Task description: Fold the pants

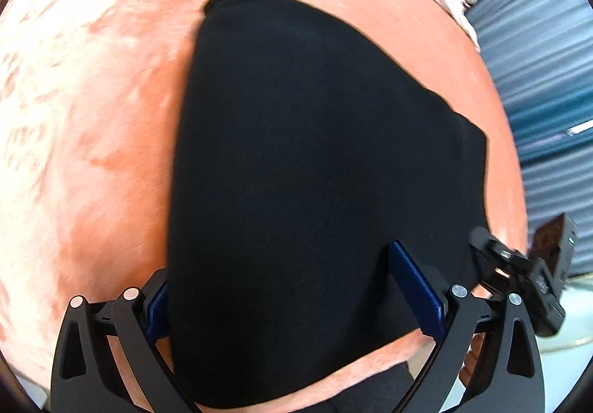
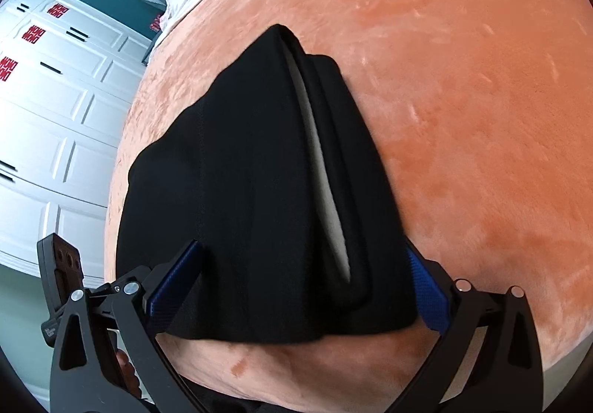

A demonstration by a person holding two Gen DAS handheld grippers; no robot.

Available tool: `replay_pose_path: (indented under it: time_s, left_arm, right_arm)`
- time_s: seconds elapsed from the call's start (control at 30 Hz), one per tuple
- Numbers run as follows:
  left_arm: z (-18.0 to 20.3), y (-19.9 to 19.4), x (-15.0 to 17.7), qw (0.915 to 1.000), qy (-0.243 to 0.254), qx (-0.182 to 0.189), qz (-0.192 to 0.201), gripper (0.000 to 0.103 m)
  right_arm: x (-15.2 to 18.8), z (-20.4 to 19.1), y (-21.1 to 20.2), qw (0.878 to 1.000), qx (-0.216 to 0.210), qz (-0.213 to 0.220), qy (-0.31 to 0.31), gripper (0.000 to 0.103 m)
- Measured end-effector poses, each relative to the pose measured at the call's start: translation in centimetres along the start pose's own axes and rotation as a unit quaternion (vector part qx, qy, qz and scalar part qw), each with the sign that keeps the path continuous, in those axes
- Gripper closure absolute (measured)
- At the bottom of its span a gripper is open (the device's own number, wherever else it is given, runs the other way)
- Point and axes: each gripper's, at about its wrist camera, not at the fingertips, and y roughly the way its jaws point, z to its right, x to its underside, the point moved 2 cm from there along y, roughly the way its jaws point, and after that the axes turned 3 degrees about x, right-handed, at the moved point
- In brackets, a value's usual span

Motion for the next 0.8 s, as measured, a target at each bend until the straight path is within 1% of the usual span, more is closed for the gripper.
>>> replay_pose_path:
  time_s: [0.03, 0.07, 0.1, 0.13, 0.17, 0.2, 0.23, 0.27, 0.33, 0.4, 0.43, 0.47, 0.5, 0.53, 0.57, 0.6, 0.63, 0.67, 0.7, 0.73, 0.77, 0.8]
  left_arm:
    - [0.1, -0.1, -0.1, 0.9999, 0.011, -0.002, -0.003, 0.015]
    - [0.2, -0.4, 0.0, 0.9998, 0.021, -0.007, -0.002, 0.027]
    - [0.2, -0.9, 0.1, 0.9995, 0.032, -0.006, 0.0, 0.04]
    - [-0.2, -1.5, 0.3, 0.9994, 0.034, 0.0, 0.004, 0.048]
    - [-0.5, -2.2, 0.4, 0.9993, 0.035, 0.013, 0.006, 0.06]
    - [-1.0, -3.1, 0.5, 0.9988, 0.03, 0.037, 0.008, 0.067]
    - [-1.2, -3.8, 0.7, 0.9982, 0.027, 0.053, 0.007, 0.068]
    - [-1.3, -4.3, 0.9, 0.9979, 0.03, 0.058, 0.006, 0.07]
    - [-1.1, -6.0, 2.2, 0.9973, 0.049, 0.056, -0.001, 0.07]
    - [-1.3, -6.9, 3.9, 0.997, 0.053, 0.056, -0.012, 0.068]
    - [-1.8, -6.8, 4.9, 0.9971, 0.05, 0.053, -0.021, 0.066]
    - [-2.5, -6.1, 5.8, 0.9978, 0.045, 0.039, -0.03, 0.057]
    - [-3.3, -5.4, 6.3, 0.9985, 0.034, 0.026, -0.034, 0.044]
    - [-4.4, -4.4, 6.9, 0.9987, 0.012, 0.02, -0.044, 0.037]
    - [-5.6, -4.3, 7.3, 0.9982, -0.019, 0.042, -0.039, 0.035]
    - [-6.2, -4.7, 7.3, 0.997, -0.041, 0.059, -0.029, 0.035]
    - [-6.6, -5.4, 7.2, 0.9955, -0.06, 0.071, -0.019, 0.035]
    - [-6.8, -6.4, 6.9, 0.9954, -0.065, 0.07, -0.003, 0.035]
    - [-6.8, -6.9, 6.7, 0.9964, -0.06, 0.06, 0.005, 0.027]
    - [-6.8, -7.4, 6.3, 0.9977, -0.048, 0.045, 0.014, 0.023]
    - [-6.6, -7.6, 5.8, 0.9981, -0.04, 0.044, 0.016, 0.015]
    - [-6.6, -7.4, 5.2, 0.998, -0.038, 0.049, 0.009, 0.015]
  right_arm:
    - [-0.1, -0.3, -0.3, 1.0, 0.001, -0.004, -0.008, 0.027]
    - [0.0, -0.6, -0.4, 1.0, -0.009, -0.007, -0.009, 0.037]
    - [0.0, -0.7, -0.9, 1.0, -0.025, -0.011, -0.004, 0.055]
    - [0.1, -1.0, -1.2, 0.999, -0.03, -0.011, -0.005, 0.06]
    - [0.1, -1.4, -1.8, 0.999, -0.036, -0.01, -0.01, 0.063]
    - [0.2, -1.8, -2.4, 0.999, -0.045, -0.01, -0.014, 0.064]
    - [0.4, -2.4, -3.2, 0.998, -0.062, -0.01, -0.017, 0.065]
    - [0.5, -2.7, -3.9, 0.997, -0.073, -0.012, -0.019, 0.066]
    - [1.6, -3.4, -5.2, 0.996, -0.086, -0.021, -0.028, 0.066]
    - [3.2, -2.8, -5.4, 0.995, -0.084, -0.038, -0.031, 0.066]
    - [3.7, -2.2, -4.9, 0.995, -0.084, -0.049, -0.026, 0.062]
    - [4.6, -1.1, -4.0, 0.995, -0.075, -0.063, -0.019, 0.052]
    - [5.2, 0.1, -3.2, 0.996, -0.054, -0.07, -0.009, 0.042]
    - [5.7, 1.1, -2.7, 0.997, -0.034, -0.071, 0.003, 0.024]
    - [6.3, 2.1, -2.8, 0.997, -0.042, -0.067, 0.022, 0.022]
    - [6.4, 2.5, -3.3, 0.996, -0.054, -0.062, 0.036, 0.021]
    - [6.3, 2.8, -4.2, 0.996, -0.049, -0.05, 0.052, 0.02]
    - [5.9, 2.8, -5.2, 0.997, -0.04, -0.032, 0.053, 0.017]
    - [5.4, 2.6, -5.8, 0.998, -0.037, -0.017, 0.046, 0.014]
    - [4.6, 2.2, -6.2, 0.999, -0.042, -0.006, 0.034, 0.008]
    - [4.1, 1.9, -6.0, 0.998, -0.052, -0.007, 0.025, 0.005]
    - [3.5, 1.8, -5.5, 0.998, -0.061, -0.013, 0.019, 0.005]
